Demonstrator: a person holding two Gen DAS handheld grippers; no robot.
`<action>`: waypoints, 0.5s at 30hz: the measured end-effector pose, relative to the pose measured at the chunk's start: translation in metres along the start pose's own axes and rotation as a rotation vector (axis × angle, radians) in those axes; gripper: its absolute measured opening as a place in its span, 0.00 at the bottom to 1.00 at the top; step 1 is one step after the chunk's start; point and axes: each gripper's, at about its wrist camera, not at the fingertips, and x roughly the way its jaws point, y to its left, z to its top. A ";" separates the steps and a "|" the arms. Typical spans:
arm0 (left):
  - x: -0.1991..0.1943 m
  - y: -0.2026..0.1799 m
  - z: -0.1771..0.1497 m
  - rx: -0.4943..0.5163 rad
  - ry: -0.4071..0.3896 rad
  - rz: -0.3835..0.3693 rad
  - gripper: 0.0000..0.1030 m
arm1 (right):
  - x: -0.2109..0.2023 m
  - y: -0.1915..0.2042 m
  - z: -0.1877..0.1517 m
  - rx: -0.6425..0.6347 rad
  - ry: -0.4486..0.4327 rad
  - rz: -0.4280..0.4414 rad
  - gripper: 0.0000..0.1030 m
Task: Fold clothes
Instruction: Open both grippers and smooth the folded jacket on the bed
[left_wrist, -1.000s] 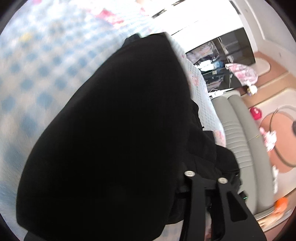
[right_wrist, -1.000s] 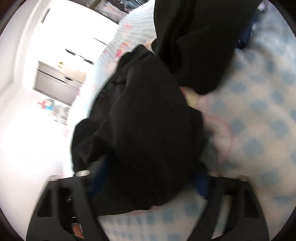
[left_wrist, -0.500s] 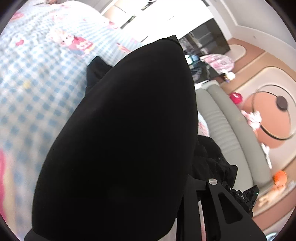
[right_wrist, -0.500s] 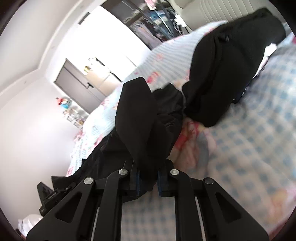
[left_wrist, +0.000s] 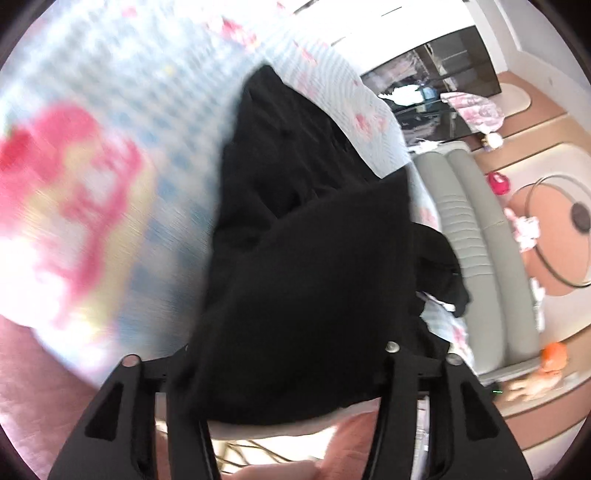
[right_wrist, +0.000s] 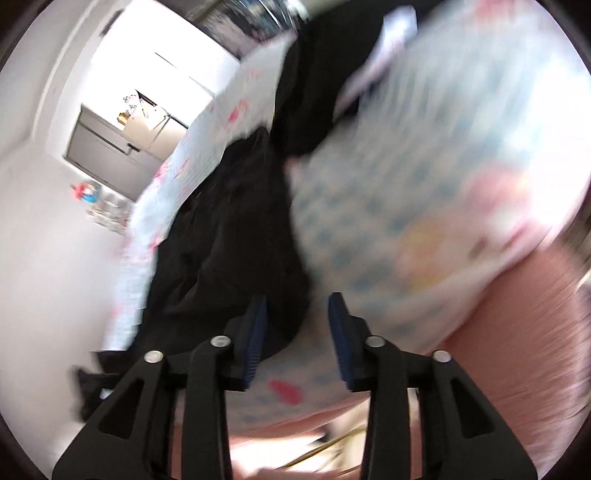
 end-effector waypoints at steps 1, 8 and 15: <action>-0.007 -0.002 0.001 0.007 -0.007 0.032 0.53 | -0.013 0.004 0.004 -0.040 -0.048 -0.045 0.36; -0.023 -0.001 -0.003 0.135 -0.009 0.439 0.64 | -0.005 0.060 0.012 -0.291 -0.049 0.043 0.50; -0.065 -0.008 -0.005 0.215 -0.161 0.596 0.64 | 0.059 0.102 -0.016 -0.487 0.073 0.038 0.50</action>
